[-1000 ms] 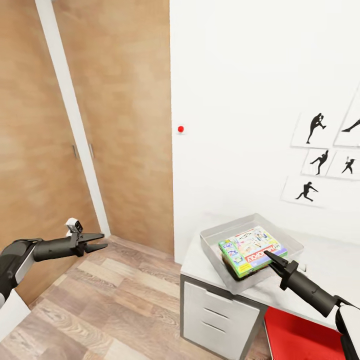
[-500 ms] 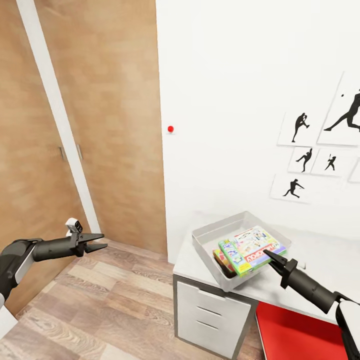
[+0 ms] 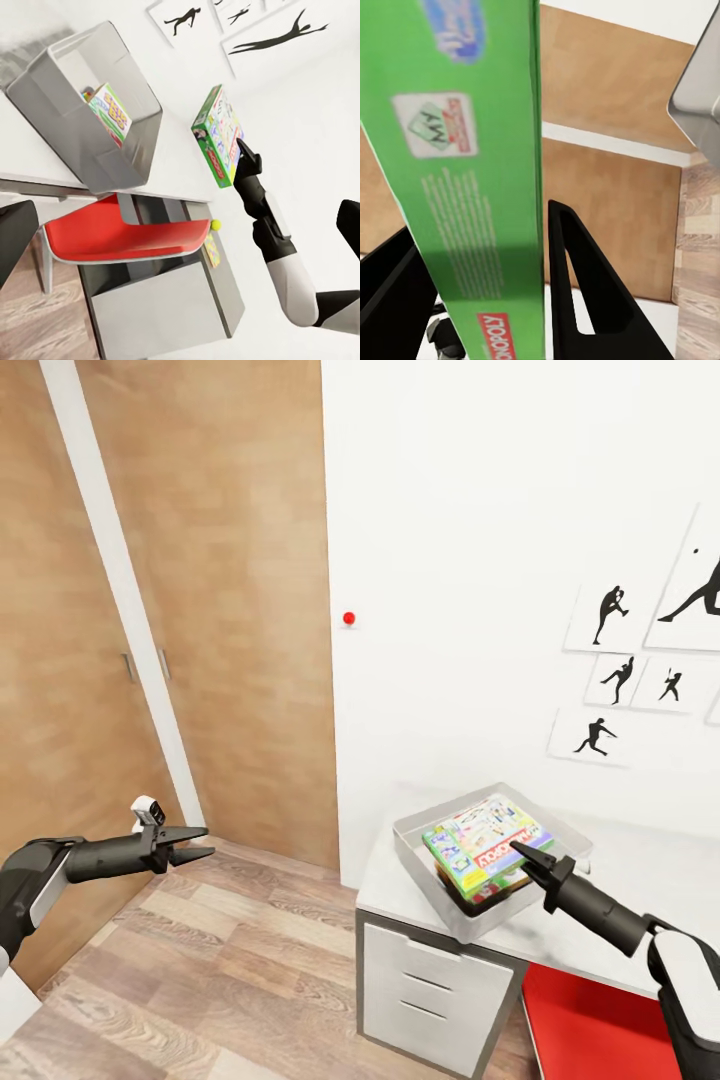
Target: Put all the toys in the child's room - the three board games (two on the bed and one on the table), the two jigsaw puzzles on the table, and the tennis ball on the table - inside the toy box on the table in the child's room.
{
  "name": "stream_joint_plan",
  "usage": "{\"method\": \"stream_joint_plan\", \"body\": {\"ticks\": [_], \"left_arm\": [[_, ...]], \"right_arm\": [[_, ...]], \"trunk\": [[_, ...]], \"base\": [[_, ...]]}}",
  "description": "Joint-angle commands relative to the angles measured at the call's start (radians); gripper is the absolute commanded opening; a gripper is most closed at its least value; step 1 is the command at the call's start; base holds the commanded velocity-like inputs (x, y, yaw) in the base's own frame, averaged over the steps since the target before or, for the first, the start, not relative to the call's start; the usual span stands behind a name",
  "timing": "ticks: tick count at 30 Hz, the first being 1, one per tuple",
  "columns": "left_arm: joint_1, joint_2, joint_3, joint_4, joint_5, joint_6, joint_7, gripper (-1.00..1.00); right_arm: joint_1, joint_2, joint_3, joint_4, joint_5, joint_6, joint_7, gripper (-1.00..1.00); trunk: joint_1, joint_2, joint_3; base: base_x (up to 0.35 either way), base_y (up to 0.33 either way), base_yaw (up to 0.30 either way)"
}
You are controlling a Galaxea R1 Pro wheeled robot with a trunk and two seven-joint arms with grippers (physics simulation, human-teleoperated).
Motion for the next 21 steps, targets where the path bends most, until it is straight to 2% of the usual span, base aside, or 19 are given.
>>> {"method": "stream_joint_plan", "body": {"ticks": [1, 4, 13, 21], "left_arm": [[-0.001, 0.001, -0.004, 0.0, 0.002, 0.011, -0.005, 1.0], [-0.001, 0.001, -0.004, 0.0, 0.002, 0.011, -0.005, 1.0], [-0.001, 0.001, -0.004, 0.0, 0.001, 0.011, -0.005, 1.0], [-0.001, 0.002, -0.003, 0.0, 0.002, 0.011, -0.005, 1.0]], "right_arm": [[-0.002, 0.0, -0.001, 0.001, 0.009, 0.004, 0.01, -1.0], [-0.008, 0.0, 0.001, 0.001, 0.009, 0.004, 0.009, -1.0], [-0.079, -0.004, 0.004, 0.06, 0.011, 0.004, 0.007, -1.0], [-0.124, -0.046, 0.001, 0.149, 0.008, 0.004, -0.052, -1.0]], "trunk": [[0.001, -0.002, -0.002], [0.001, -0.002, -0.002], [0.001, -0.002, -0.002], [0.001, -0.002, -0.002]], "base": [[0.0, 0.008, 0.0], [0.0, 0.004, 0.0], [0.0, 0.0, 0.0], [0.0, 0.0, 0.0]]}}
